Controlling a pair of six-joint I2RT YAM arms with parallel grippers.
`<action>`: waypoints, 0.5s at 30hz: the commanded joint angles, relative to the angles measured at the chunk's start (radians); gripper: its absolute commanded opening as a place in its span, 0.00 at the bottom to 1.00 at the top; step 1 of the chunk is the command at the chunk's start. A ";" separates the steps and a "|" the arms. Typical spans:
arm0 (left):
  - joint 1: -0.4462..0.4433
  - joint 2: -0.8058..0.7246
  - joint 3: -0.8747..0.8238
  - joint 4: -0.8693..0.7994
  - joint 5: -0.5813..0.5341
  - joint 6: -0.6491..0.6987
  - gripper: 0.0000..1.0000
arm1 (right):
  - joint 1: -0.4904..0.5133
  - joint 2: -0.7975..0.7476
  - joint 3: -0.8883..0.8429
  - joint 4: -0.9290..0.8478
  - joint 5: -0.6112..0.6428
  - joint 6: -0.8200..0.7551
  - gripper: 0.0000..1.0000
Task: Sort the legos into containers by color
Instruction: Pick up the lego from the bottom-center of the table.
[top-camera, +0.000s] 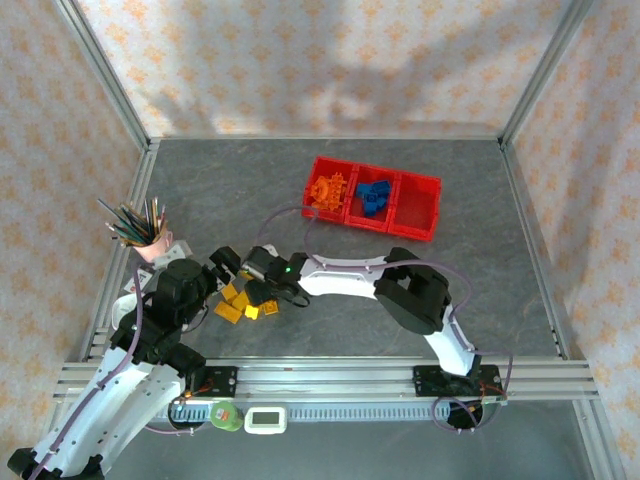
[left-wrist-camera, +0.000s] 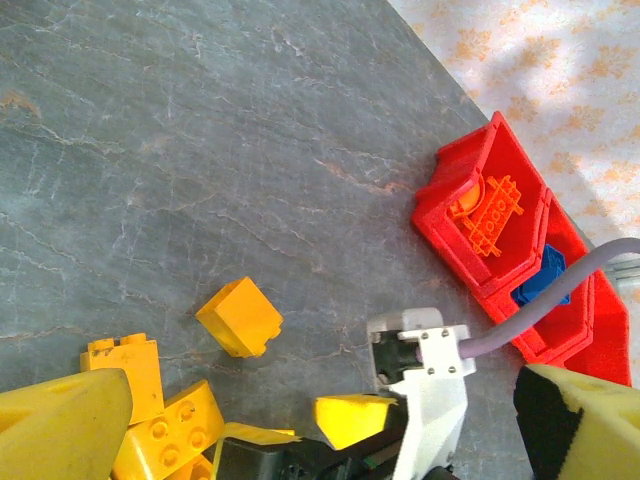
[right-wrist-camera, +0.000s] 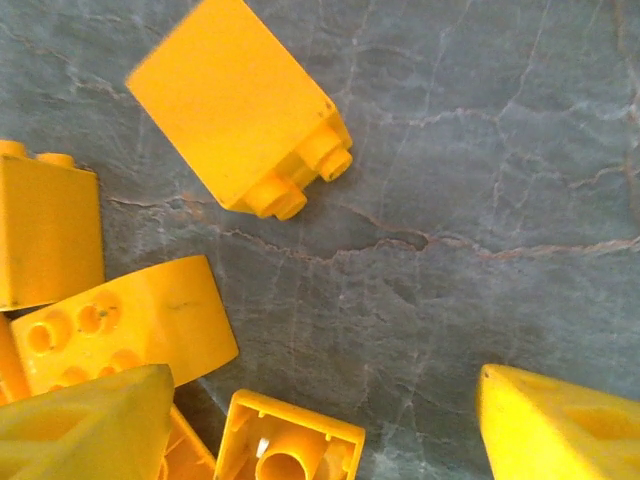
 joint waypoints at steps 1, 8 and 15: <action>0.010 0.007 0.010 -0.014 -0.014 -0.003 0.99 | -0.003 0.025 0.023 -0.042 0.037 0.028 0.73; 0.011 0.027 0.009 -0.003 0.003 0.005 0.99 | -0.001 0.001 -0.005 -0.071 0.065 0.043 0.60; 0.010 0.028 0.010 0.003 0.010 0.009 0.99 | -0.001 -0.030 -0.027 -0.105 0.055 0.075 0.53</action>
